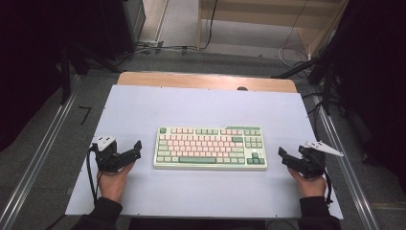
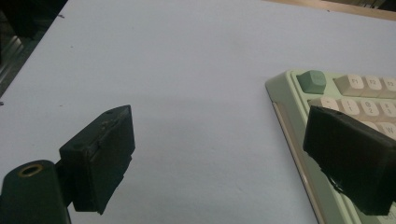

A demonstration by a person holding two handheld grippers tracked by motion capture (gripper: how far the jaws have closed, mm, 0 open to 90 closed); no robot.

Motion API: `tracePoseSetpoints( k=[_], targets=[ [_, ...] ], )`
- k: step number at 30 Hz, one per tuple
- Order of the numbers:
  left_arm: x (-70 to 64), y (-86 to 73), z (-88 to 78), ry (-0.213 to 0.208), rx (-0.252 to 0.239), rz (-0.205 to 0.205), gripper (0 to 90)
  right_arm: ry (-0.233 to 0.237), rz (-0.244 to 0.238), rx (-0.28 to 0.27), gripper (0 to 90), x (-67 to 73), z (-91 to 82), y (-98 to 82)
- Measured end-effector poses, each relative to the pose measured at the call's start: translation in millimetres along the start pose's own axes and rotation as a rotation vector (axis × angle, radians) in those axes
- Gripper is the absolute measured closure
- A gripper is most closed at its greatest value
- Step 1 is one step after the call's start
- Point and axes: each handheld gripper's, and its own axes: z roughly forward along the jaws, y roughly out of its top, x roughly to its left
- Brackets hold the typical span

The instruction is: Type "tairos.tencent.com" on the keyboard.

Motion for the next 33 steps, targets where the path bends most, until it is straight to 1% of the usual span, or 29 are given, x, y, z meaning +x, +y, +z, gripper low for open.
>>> tracePoseSetpoints(
  k=[3, 4, 6, 7, 10, 13, 16, 20, 24, 28, 31, 33],
  targets=[
    [0.6, 0.0, -0.1, 0.001, 0.001, -0.005, 9.5, 0.004, -0.005, 0.005, 16.6, 1.3, 1.0, 0.0],
    [0.5, 0.1, -0.6, 0.0, -0.004, -0.007, 11.3, 0.011, -0.007, 0.001, 16.6, 3.1, 1.1, 0.6],
    [0.0, 0.4, -1.6, -0.006, -0.007, -0.008, 11.3, 0.011, -0.006, 0.001, 16.7, 4.0, 1.1, 0.8],
    [-0.5, 0.4, -1.8, -0.008, -0.01, -0.007, 11.3, 0.017, -0.016, -0.001, 16.6, 6.1, 1.7, 1.1],
    [-2.2, 0.5, -2.1, -0.015, -0.008, -0.001, 11.3, 0.024, -0.022, 0.004, 16.7, 9.7, 3.0, 1.5],
    [-4.6, -0.2, -0.5, -0.009, 0.002, 0.012, 12.0, 0.03, -0.029, 0.002, 16.7, 11.6, 3.7, 1.9],
    [-7.3, -0.4, 1.1, -0.016, 0.007, 0.015, 12.1, 0.035, -0.037, 0.005, 16.7, 15.5, 5.2, 2.5],
    [-12.3, 0.5, 2.4, -0.034, 0.007, 0.026, 12.5, 0.045, -0.044, 0.005, 16.7, 20.4, 6.8, 3.9],
    [-16.5, 2.4, 2.9, -0.051, 0.003, 0.02, 14.0, 0.066, -0.059, 0.003, 16.7, 29.1, 9.0, 6.0],
    [-22.4, 4.0, 3.6, -0.065, -0.002, 0.031, 14.5, 0.075, -0.069, 0.003, 16.8, 33.9, 10.5, 6.8],
    [-26.8, 4.8, 4.6, -0.078, 0.005, 0.038, 14.7, 0.088, -0.078, 0.006, 16.8, 40.0, 12.0, 7.8],
    [-27.9, 4.8, 4.8, -0.082, 0.004, 0.036, 16.2, 0.094, -0.083, 0.006, 16.9, 42.9, 12.7, 8.3]
  ],
)
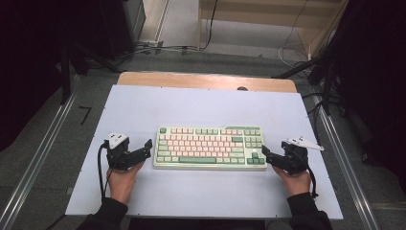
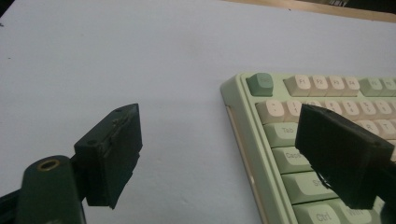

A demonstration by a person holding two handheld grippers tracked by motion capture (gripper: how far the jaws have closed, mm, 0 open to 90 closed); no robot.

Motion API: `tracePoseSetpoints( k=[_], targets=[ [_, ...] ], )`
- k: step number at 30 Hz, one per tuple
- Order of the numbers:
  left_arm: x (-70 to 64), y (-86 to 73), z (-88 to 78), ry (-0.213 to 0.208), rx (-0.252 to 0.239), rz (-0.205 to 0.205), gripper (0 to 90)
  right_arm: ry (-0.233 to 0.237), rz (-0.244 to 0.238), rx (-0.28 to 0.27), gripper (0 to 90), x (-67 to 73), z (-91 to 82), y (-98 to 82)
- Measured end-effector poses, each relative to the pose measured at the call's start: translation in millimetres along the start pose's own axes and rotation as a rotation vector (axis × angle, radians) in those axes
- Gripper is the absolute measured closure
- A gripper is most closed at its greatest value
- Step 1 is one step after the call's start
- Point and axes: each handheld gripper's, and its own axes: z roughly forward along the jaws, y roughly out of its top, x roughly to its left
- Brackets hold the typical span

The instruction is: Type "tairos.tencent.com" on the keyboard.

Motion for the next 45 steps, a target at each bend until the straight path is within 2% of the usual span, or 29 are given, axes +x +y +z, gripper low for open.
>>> tracePoseSetpoints(
  k=[6, 15, 25, 38, 40, 45],
  targets=[
    [-7.8, 0.3, 2.6, -0.025, 0.007, 0.007, 17.7, 0.024, -0.009, -0.006, 17.1, 9.1, 1.9, 3.4],
    [-17.2, 1.8, 5.8, -0.042, 0.004, 0.036, 20.0, 0.067, 0.0, -0.002, 13.9, 14.2, 5.0, 7.5],
    [-23.2, 3.6, 8.8, -0.05, 0.002, 0.045, 20.5, 0.07, -0.013, -0.009, 13.7, 21.1, 7.8, 10.3],
    [-34.4, 4.8, 14.6, -0.081, 0.008, 0.073, 28.5, 0.1, -0.05, -0.002, 17.7, 38.9, 17.1, 13.9],
    [-35.5, 5.4, 15.2, -0.084, 0.009, 0.076, 31.1, 0.098, -0.054, -0.003, 20.5, 42.7, 18.7, 14.9],
    [-39.3, 6.4, 17.8, -0.069, 0.017, 0.076, 35.8, 0.103, -0.055, -0.019, 25.8, 48.7, 19.9, 17.4]
  ],
)
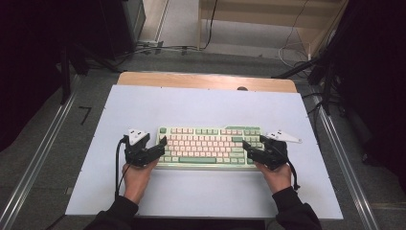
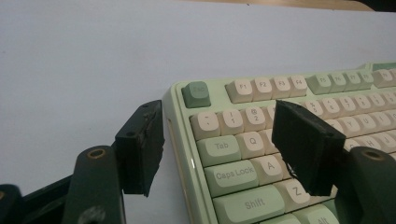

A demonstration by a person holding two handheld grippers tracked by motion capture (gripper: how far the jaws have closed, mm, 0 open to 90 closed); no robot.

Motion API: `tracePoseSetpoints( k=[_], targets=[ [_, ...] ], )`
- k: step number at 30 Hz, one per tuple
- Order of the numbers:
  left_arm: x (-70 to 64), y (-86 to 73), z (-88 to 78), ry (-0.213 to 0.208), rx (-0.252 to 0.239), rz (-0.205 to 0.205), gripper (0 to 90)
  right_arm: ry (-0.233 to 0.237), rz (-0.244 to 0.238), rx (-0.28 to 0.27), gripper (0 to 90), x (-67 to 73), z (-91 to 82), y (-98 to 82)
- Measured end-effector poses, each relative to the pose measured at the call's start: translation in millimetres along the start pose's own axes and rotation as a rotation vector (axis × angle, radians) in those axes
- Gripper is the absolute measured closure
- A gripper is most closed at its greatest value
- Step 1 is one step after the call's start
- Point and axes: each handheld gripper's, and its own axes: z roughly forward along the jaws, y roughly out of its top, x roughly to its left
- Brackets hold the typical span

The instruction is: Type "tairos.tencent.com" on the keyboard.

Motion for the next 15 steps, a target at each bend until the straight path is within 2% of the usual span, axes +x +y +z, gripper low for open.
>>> tracePoseSetpoints(
  k=[4, 5, 6, 7, 12, 14, 15],
  targets=[
    [-4.2, 1.3, 2.1, 0.002, 0.005, 0.013, 39.0, 0.009, -0.003, -0.004, 29.6, 3.6, 1.1, 1.2],
    [-5.3, 1.5, 2.2, -0.002, 0.002, 0.019, 43.3, 0.014, -0.015, -0.014, 36.1, 6.7, 1.4, 1.8],
    [-6.2, 1.8, 2.5, -0.004, -0.001, 0.023, 43.3, 0.014, -0.015, -0.014, 36.1, 6.7, 1.4, 1.8],
    [-8.6, 2.5, 2.5, -0.013, -0.006, 0.03, 47.9, 0.025, -0.023, -0.015, 43.5, 9.4, 1.8, 2.5],
    [-13.3, 3.2, 2.9, -0.04, -0.022, 0.051, 65.3, 0.058, -0.044, -0.019, 60.8, 16.7, 4.9, 3.7],
    [-15.4, 3.1, 3.9, -0.053, -0.023, 0.053, 67.1, 0.061, -0.05, -0.023, 64.1, 18.3, 5.7, 3.9],
    [-16.7, 3.0, 4.3, -0.055, -0.018, 0.056, 71.6, 0.076, -0.056, -0.023, 69.8, 21.7, 7.7, 4.4]
  ],
)
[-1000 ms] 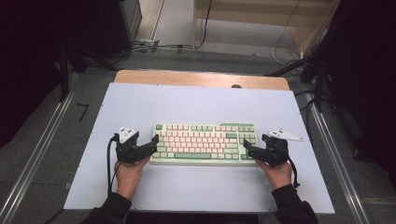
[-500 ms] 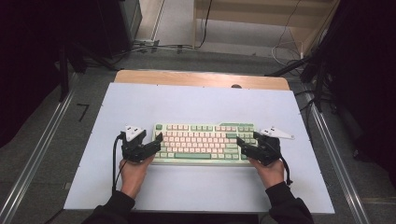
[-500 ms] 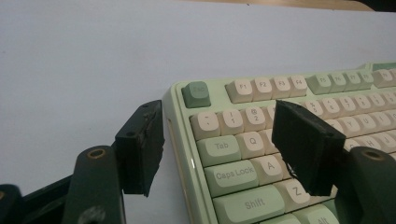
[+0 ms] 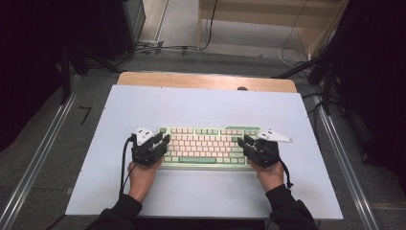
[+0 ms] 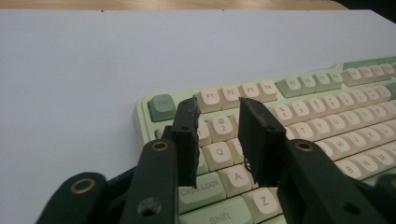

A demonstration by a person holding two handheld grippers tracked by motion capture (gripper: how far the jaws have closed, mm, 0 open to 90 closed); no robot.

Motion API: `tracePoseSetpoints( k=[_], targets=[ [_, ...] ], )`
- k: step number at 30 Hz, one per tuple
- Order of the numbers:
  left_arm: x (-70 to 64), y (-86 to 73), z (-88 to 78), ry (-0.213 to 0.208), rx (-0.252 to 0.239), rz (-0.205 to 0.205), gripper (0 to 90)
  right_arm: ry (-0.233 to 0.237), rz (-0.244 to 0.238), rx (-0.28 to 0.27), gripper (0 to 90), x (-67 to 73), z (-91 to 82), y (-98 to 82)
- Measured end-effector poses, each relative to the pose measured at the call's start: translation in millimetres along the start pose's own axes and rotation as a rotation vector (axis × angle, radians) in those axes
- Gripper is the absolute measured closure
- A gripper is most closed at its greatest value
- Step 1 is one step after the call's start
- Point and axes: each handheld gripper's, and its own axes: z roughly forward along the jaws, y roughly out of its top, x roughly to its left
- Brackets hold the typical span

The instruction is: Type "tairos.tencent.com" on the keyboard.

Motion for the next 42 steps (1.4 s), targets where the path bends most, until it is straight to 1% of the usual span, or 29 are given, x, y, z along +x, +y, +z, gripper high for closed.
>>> tracePoseSetpoints(
  k=[3, 4, 5, 6, 7, 8, 12, 13, 17, 21, 28, 33, 36, 42],
  targets=[
    [-2.5, -0.6, 1.7, 0.005, 0.003, 0.006, 80.3, 0.009, -0.008, 0.002, 77.9, 3.3, 3.4, 0.4],
    [-3.5, -0.8, 2.3, 0.008, 0.002, 0.007, 80.3, 0.009, -0.008, 0.002, 77.9, 3.3, 3.4, 0.4],
    [-4.4, -0.9, 2.8, 0.007, 0.004, 0.008, 85.8, 0.01, -0.016, 0.009, 83.9, 6.3, 6.0, 0.7],
    [-4.9, -0.9, 3.2, 0.009, 0.003, 0.009, 88.8, 0.012, -0.018, 0.01, 86.5, 7.2, 6.9, 0.7],
    [-5.4, -0.9, 3.3, 0.01, 0.005, 0.01, 88.8, 0.012, -0.018, 0.01, 86.5, 7.2, 6.9, 0.7],
    [-5.8, -0.7, 3.6, 0.009, 0.005, 0.01, 90.0, 0.022, -0.023, 0.015, 87.2, 9.3, 8.9, 0.9],
    [-6.7, -0.5, 5.6, -0.004, 0.02, 0.007, 90.0, 0.036, -0.03, 0.021, 87.3, 12.5, 11.9, 1.1],
    [-7.0, -0.5, 6.2, -0.003, 0.028, 0.008, 90.0, 0.044, -0.033, 0.021, 87.3, 15.3, 13.8, 1.2],
    [-8.4, -0.9, 8.0, -0.016, 0.036, -0.002, 90.0, 0.053, -0.041, 0.024, 87.3, 18.9, 16.4, 1.1],
    [-10.0, -1.1, 8.2, -0.021, 0.04, -0.002, 90.0, 0.065, -0.053, 0.03, 87.3, 25.7, 20.2, 1.4],
    [-10.0, -0.6, 6.8, -0.024, 0.034, -0.009, 90.0, 0.074, -0.061, 0.033, 87.3, 30.0, 22.4, 1.9],
    [-10.7, -0.6, 6.5, -0.021, 0.026, -0.008, 90.0, 0.075, -0.063, 0.037, 87.3, 31.3, 23.2, 1.7],
    [-11.2, -0.7, 6.4, -0.026, 0.023, -0.009, 90.0, 0.074, -0.064, 0.037, 87.3, 31.4, 23.1, 1.7],
    [-12.2, -0.4, 8.0, -0.034, 0.03, -0.015, 90.0, 0.072, -0.062, 0.038, 87.3, 31.6, 23.1, 1.5]
  ],
)
